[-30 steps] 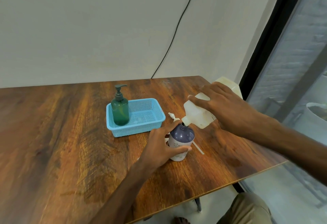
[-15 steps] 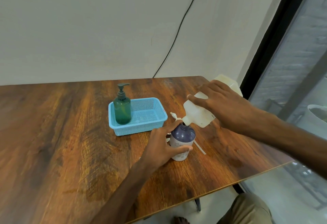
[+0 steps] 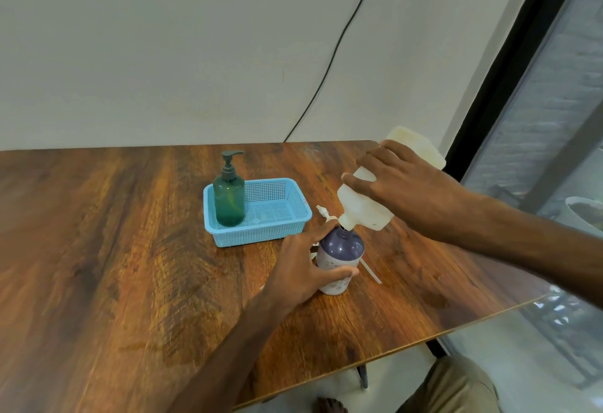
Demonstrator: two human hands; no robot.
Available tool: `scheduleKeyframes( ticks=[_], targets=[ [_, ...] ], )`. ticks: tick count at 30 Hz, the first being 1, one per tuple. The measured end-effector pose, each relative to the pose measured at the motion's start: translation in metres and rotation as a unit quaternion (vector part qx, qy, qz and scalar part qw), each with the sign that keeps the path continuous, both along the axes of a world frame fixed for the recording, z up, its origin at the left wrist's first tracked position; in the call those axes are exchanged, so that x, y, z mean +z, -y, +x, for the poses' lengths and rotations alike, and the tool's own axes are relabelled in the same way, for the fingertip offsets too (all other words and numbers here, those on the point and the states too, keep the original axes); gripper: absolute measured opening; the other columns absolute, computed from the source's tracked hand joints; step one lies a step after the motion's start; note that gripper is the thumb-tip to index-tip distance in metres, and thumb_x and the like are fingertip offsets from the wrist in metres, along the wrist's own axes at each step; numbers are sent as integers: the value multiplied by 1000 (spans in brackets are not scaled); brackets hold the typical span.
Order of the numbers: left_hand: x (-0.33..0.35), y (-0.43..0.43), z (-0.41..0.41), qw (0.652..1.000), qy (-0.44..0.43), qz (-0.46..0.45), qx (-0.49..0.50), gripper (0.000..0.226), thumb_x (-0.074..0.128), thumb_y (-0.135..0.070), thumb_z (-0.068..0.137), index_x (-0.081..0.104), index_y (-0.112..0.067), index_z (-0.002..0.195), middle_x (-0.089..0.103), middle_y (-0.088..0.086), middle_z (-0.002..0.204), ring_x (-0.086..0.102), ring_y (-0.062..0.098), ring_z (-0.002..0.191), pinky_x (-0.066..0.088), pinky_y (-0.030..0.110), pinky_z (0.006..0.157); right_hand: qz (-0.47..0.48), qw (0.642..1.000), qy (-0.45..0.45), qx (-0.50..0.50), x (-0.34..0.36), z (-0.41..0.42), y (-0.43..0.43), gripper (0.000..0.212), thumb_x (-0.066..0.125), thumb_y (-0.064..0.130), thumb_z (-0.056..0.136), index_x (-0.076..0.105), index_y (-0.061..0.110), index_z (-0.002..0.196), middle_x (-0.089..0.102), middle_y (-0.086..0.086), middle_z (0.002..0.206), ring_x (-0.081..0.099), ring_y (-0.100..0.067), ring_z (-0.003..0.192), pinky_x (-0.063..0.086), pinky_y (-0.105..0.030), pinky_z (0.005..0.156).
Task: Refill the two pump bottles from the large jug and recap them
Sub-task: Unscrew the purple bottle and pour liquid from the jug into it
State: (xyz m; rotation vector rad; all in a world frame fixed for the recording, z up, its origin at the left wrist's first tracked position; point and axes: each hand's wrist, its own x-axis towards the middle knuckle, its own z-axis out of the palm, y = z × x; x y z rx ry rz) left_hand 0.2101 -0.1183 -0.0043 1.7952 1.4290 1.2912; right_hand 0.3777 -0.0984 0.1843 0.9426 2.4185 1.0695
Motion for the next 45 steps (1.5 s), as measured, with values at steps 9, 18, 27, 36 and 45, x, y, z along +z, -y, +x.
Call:
scheduleKeyframes(
  ticks=[9, 18, 27, 36, 45],
  targets=[
    [-3, -1, -1, 1000, 0, 9, 2, 98, 92, -50, 69, 50, -24, 153, 62, -14, 144, 52, -6, 127, 43, -1, 93, 30, 997, 64, 17, 1, -12, -1, 99, 79, 19, 84, 12, 17, 157, 23, -20, 159, 22, -39, 148, 17, -54, 122],
    [-5, -3, -1, 1000, -5, 16, 7, 98, 91, -56, 68, 52, -26, 152, 63, -15, 142, 53, -6, 127, 49, 12, 102, 40, 994, 93, 33, 0, -18, -2, 94, 78, 17, 86, 14, 14, 156, 24, -23, 158, 22, -41, 147, 18, -56, 122],
    [-6, -3, 0, 1000, 0, 16, 5, 95, 92, -54, 68, 55, -23, 149, 65, -14, 139, 56, -2, 127, 46, 4, 95, 81, 988, 110, 71, -4, -22, 0, 81, 76, 14, 86, 28, 6, 151, 33, -27, 153, 29, -44, 144, 18, -57, 120],
    [0, 1, 1, 1000, 9, 21, 3, 87, 95, -43, 69, 59, -23, 145, 64, -22, 126, 51, -28, 112, 44, -1, 88, 141, 976, 112, 120, -11, -25, -2, 63, 75, 14, 85, 48, 7, 141, 48, -26, 140, 45, -44, 132, 29, -58, 117],
    [5, 4, 1, 999, 20, 28, 0, 83, 95, -44, 68, 63, -22, 141, 70, -15, 129, 61, -5, 120, 53, 14, 95, 190, 968, 110, 121, -16, -32, -2, 58, 86, 19, 76, 61, 13, 129, 61, -19, 130, 55, -39, 124, 38, -53, 113]
  ],
)
